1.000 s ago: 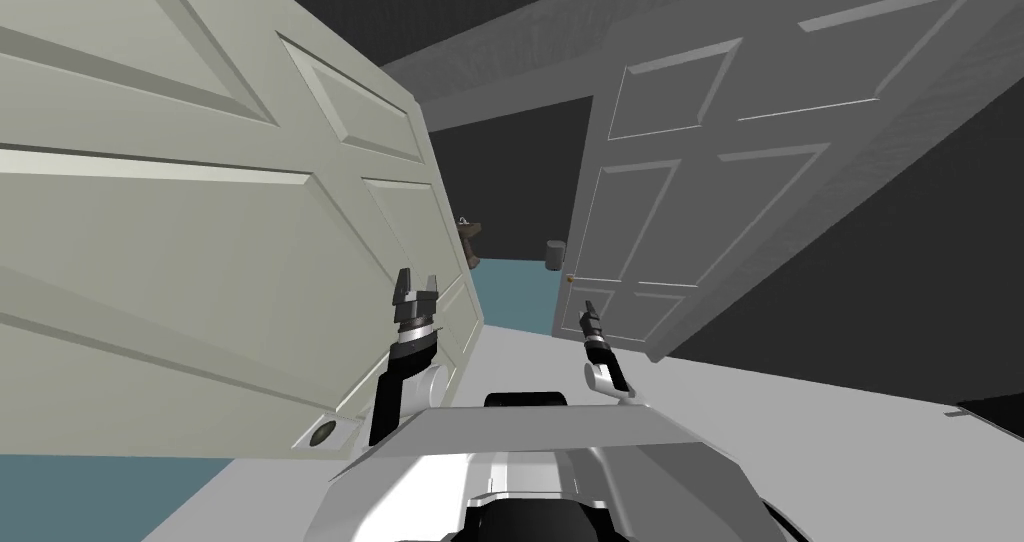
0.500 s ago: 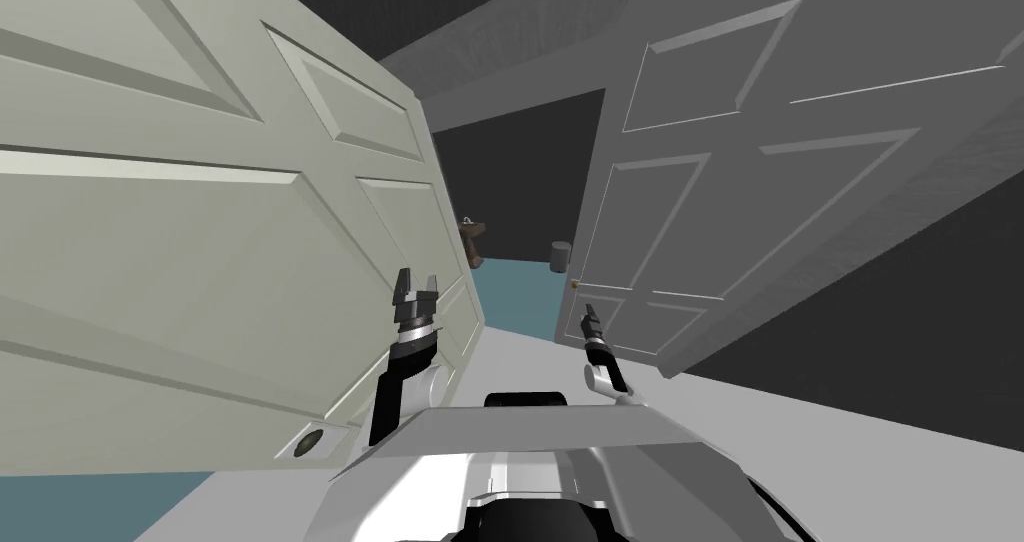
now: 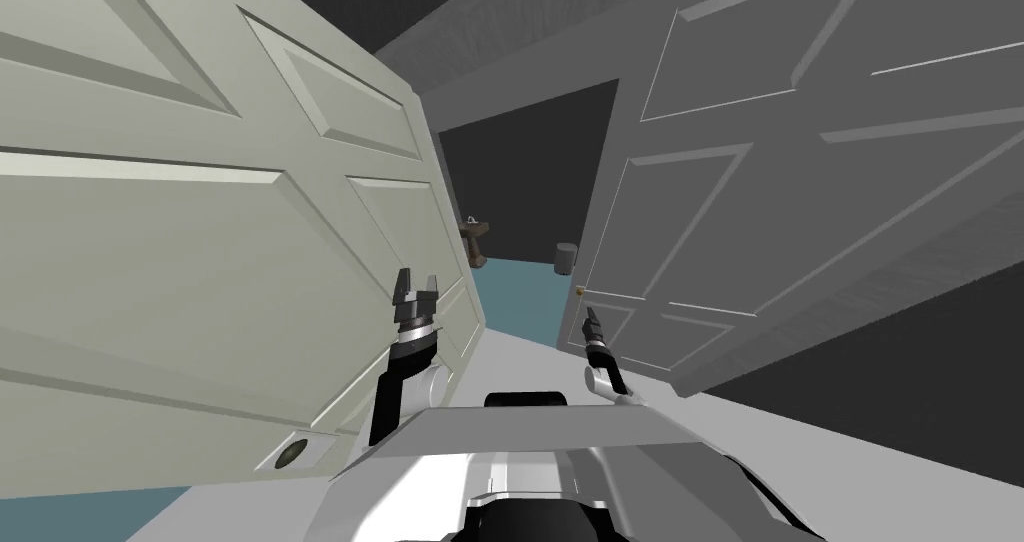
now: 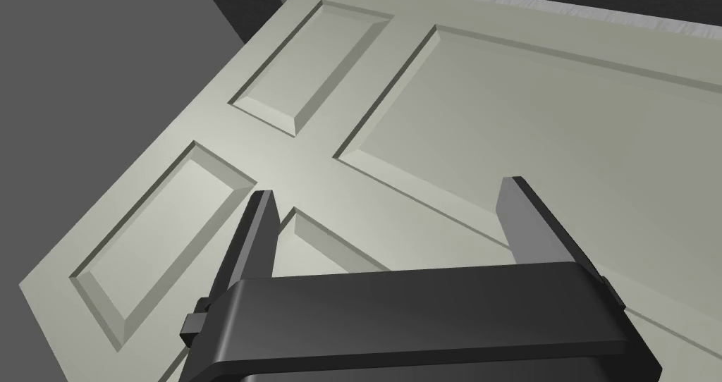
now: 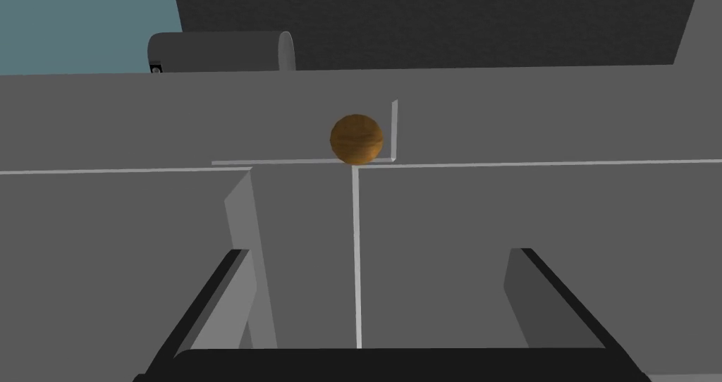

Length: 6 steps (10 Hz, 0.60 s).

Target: Pull the door open

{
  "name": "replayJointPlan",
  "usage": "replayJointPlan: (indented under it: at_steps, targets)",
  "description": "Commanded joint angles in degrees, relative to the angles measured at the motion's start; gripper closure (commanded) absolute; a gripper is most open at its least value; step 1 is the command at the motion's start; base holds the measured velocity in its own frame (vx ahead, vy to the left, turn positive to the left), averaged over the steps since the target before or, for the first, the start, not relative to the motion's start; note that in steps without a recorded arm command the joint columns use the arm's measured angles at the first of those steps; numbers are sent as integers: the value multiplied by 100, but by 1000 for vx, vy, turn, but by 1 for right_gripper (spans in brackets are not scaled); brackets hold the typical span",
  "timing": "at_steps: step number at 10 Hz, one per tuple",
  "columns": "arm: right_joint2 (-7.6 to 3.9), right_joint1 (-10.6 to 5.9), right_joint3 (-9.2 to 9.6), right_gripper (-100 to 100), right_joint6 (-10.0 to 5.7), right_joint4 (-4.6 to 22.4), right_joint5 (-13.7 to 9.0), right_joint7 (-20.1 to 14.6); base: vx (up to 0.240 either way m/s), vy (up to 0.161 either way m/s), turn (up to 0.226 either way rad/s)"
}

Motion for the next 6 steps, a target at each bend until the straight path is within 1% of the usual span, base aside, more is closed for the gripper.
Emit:
replayJointPlan:
  at_steps: [1, 2, 3, 5, 6]
  targets:
    - [-2, -59, 8, -100, -43, 178, -67, 47, 71, -60, 89]
    - [7, -22, 2, -100, -11, 76, -42, 41, 29, -31, 21]
    - [-119, 31, -26, -100, -48, 125, -77, -75, 124, 4, 103]
    - [-200, 68, -44, -100, -71, 151, -97, -156, 180, -1, 83]
    - [-338, 129, -75, -100, -109, 195, -130, -293, 198, 26, 123]
